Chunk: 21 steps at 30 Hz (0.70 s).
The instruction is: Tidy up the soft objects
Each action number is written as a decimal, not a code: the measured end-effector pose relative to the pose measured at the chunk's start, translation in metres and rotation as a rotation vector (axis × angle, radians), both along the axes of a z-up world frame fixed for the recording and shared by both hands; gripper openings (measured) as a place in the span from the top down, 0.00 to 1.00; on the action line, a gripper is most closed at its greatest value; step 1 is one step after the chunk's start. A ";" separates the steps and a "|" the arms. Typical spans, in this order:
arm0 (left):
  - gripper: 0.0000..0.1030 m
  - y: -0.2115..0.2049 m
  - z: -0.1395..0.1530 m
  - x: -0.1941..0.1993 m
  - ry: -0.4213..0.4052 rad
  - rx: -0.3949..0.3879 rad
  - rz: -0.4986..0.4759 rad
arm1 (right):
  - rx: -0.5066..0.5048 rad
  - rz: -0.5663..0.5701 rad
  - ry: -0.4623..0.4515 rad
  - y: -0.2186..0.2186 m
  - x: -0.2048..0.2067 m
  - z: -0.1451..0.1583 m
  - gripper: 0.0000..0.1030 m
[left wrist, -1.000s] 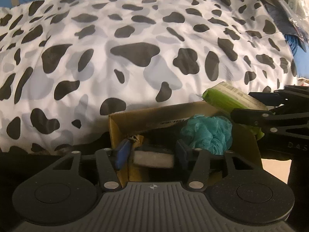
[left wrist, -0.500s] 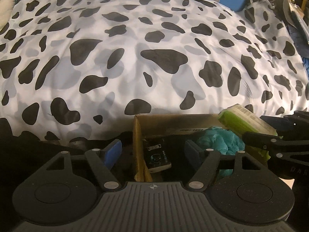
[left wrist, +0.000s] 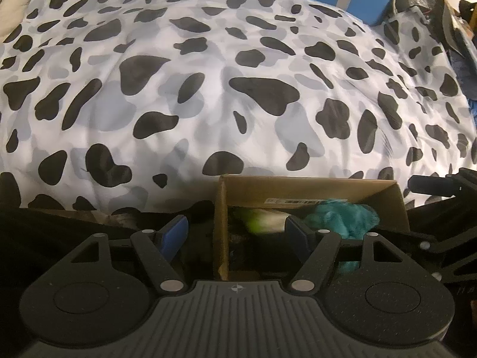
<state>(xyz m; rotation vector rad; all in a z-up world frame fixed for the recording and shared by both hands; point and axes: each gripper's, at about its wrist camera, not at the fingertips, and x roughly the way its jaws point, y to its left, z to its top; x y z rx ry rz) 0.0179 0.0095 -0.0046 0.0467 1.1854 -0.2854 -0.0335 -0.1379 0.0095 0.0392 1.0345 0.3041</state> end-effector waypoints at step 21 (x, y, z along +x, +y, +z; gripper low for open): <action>0.05 -0.031 0.008 -0.007 -0.075 0.005 -0.069 | -0.118 -0.143 0.025 -0.030 -0.013 -0.007 0.00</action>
